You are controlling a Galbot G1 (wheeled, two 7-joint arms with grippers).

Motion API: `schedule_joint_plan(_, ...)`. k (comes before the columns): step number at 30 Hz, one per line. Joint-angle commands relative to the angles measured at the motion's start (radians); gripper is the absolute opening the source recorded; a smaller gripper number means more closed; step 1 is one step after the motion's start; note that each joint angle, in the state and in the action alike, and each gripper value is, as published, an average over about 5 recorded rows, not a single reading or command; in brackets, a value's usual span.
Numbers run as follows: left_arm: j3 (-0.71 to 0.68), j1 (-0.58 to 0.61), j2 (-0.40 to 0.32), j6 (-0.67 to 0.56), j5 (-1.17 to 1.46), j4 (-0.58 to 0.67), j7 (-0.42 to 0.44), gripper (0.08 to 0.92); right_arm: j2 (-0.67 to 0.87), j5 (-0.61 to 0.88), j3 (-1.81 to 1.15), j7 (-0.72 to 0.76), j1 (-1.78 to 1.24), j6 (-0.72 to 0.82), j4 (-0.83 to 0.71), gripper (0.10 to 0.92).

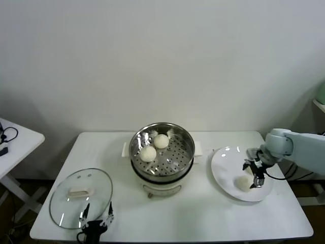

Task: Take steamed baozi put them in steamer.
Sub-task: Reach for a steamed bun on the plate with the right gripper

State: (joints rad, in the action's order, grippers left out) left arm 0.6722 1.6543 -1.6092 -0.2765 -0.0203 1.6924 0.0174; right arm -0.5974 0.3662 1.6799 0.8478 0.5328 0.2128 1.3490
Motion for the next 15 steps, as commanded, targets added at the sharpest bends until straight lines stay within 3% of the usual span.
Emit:
schedule_joint_plan(1, 0.0, 0.0, -0.015, -0.001, -0.001, -0.002, -0.001, 0.823, 0.039, -0.072, -0.148, -0.039, -0.17, 0.009, -0.034, 0.823)
schedule_joint_plan(8, 0.002, -0.002, -0.014, -0.002, 0.0, -0.003, -0.002, 0.823, 0.037, -0.088, -0.184, -0.047, -0.203, 0.012, -0.046, 0.807)
schedule_joint_plan(15, 0.003, -0.003, -0.014, -0.002, 0.002, -0.001, -0.004, 0.823, 0.038, -0.094, -0.208, -0.051, -0.204, 0.01, -0.044, 0.651)
